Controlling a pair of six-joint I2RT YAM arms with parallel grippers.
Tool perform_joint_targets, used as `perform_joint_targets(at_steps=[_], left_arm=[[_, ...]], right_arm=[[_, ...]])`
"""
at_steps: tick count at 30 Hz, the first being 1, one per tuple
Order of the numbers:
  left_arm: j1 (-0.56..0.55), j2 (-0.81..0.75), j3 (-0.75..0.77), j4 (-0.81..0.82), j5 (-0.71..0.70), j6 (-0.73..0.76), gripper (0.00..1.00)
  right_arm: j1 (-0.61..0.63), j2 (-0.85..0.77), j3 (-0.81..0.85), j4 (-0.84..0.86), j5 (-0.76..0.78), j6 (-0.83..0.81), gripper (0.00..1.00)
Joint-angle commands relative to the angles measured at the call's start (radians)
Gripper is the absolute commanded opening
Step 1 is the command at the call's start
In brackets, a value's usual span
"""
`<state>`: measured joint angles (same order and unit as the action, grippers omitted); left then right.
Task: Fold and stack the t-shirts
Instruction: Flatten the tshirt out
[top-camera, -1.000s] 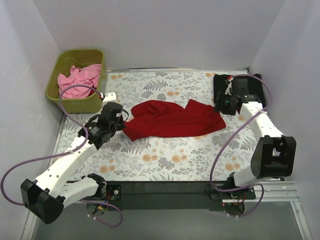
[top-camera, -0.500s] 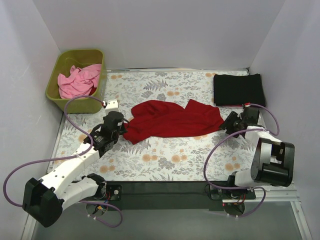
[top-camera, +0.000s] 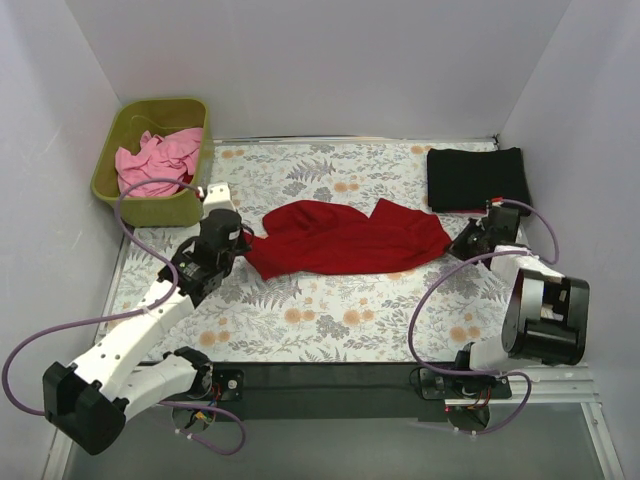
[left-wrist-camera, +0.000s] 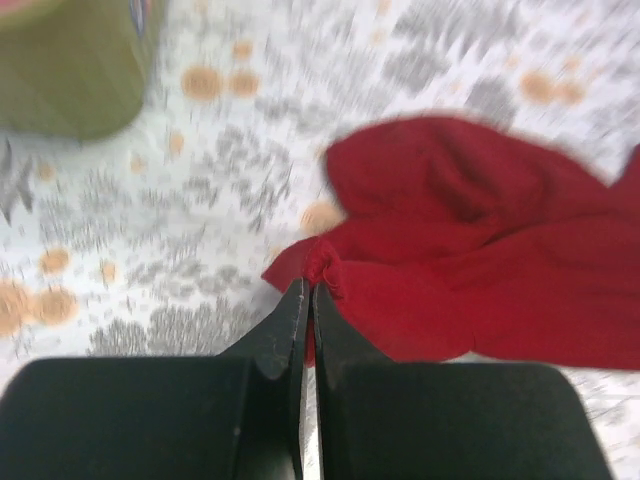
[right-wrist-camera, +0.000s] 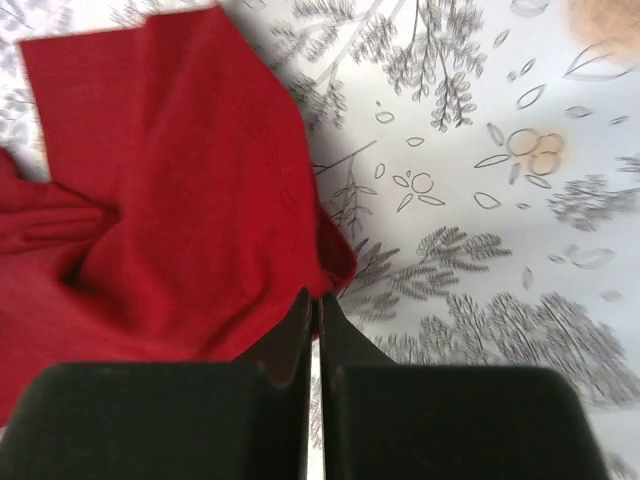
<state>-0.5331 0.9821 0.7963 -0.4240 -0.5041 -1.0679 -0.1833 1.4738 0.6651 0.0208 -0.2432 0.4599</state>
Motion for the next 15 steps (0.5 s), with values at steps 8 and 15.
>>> perform_joint_targets(at_steps=[8, 15], left_arm=[[0.005, -0.109, 0.383, -0.298, -0.109, 0.000, 0.00], [0.007, -0.249, 0.255, -0.378, -0.099, -0.089, 0.00]], right_arm=[[-0.004, -0.429, 0.344, -0.578, 0.231, -0.240, 0.01], [-0.002, -0.465, 0.332, -0.624, 0.122, -0.253, 0.01]])
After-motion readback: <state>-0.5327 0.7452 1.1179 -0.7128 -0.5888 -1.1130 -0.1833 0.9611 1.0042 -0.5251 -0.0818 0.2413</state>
